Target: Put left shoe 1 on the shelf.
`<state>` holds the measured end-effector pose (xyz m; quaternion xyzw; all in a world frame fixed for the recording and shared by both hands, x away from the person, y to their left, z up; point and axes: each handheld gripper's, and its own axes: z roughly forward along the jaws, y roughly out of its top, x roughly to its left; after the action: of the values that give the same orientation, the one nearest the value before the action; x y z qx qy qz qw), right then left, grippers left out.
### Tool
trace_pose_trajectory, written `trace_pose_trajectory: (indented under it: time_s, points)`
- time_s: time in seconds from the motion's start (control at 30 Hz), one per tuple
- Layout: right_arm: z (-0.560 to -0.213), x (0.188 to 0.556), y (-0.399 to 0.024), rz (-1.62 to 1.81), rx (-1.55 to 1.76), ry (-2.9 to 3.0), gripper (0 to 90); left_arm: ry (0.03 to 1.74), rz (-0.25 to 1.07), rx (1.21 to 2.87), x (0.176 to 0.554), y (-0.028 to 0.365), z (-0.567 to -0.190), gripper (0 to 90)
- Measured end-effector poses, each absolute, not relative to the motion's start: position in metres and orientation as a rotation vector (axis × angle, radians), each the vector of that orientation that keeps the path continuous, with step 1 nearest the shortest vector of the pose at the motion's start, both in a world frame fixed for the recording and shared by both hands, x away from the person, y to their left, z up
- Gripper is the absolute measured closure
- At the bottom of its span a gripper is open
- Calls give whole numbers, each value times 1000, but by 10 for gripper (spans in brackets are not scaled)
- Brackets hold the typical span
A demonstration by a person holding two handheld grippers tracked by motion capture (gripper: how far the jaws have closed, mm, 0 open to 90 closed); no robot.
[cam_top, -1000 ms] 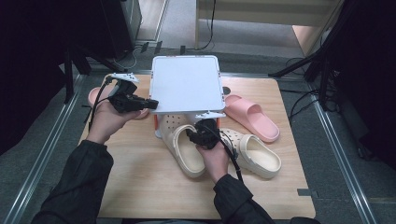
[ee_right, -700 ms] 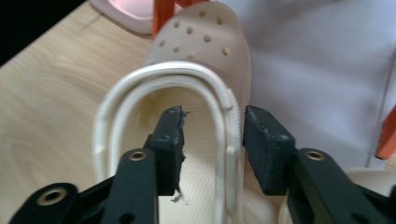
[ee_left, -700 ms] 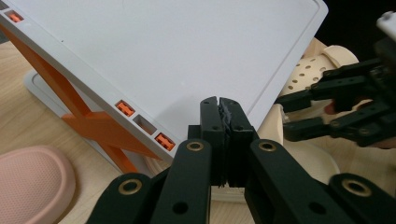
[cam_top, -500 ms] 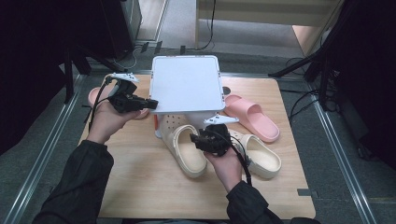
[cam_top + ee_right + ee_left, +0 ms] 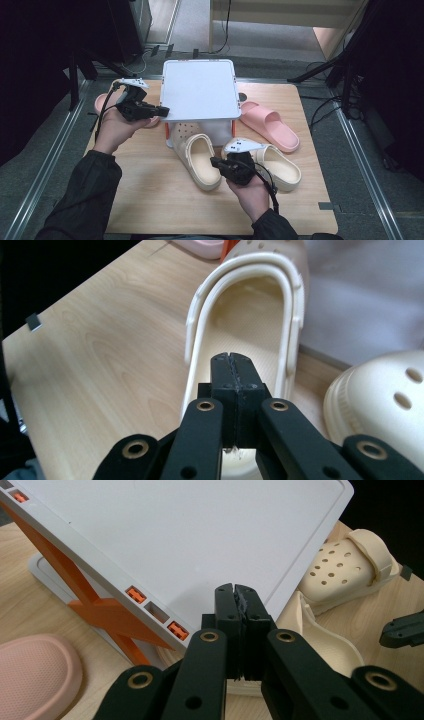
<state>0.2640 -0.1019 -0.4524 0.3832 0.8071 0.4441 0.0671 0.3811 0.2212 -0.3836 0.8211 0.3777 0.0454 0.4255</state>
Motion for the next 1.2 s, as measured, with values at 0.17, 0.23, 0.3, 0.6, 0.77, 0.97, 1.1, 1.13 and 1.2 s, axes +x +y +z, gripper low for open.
trace_pose_trajectory:
  time_s: [0.17, 0.23, 0.3, 0.6, 0.77, 0.97, 1.1, 1.13, 1.2]
  points:
    - [-461, 255, -107, 1328, 1134, 2464, 900, 944, 110, 2051, 381, 222, -384, 895]
    - [-465, 250, -110, 1323, 1125, 2473, 900, 944, 109, 2049, 382, 222, -384, 895]
    - [-470, 247, -112, 1318, 1128, 2483, 900, 944, 109, 2049, 381, 222, -384, 895]
    - [-486, 231, -124, 1302, 1125, 2505, 900, 942, 116, 2050, 381, 221, -384, 895]
    - [-499, 224, -124, 1276, 1129, 2550, 900, 942, 119, 2048, 380, 221, -384, 895]
    - [-512, 226, -120, 1220, 1134, 2595, 900, 939, 119, 2044, 380, 222, -385, 895]
    - [-515, 232, -116, 1216, 1137, 2592, 900, 935, 114, 2042, 381, 222, -385, 895]
    - [-514, 233, -115, 1216, 1133, 2595, 900, 935, 114, 2042, 381, 222, -385, 895]
    - [-514, 234, -114, 1210, 1134, 2592, 900, 936, 115, 2043, 381, 222, -385, 895]
